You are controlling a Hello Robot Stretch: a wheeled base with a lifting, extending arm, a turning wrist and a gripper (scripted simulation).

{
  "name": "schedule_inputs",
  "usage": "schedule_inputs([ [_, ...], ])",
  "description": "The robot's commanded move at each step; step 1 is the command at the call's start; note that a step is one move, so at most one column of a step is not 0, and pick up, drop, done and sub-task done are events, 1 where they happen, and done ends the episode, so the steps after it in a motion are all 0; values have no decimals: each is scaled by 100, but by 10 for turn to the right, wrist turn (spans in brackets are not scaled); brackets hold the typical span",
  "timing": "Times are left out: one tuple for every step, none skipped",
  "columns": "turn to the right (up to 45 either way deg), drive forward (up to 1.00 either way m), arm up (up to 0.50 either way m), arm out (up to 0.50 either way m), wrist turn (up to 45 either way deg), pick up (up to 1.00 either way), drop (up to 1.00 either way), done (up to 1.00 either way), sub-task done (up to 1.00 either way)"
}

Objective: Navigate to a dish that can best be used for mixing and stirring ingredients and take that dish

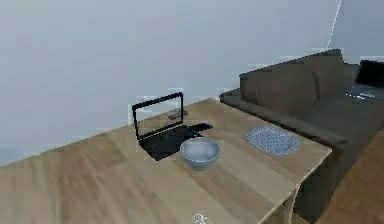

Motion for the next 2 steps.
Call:
schedule_inputs([
  [-450, 0, 0, 0, 0, 0, 0, 0, 0],
  [-390, 0, 0, 0, 0, 0, 0, 0, 0],
])
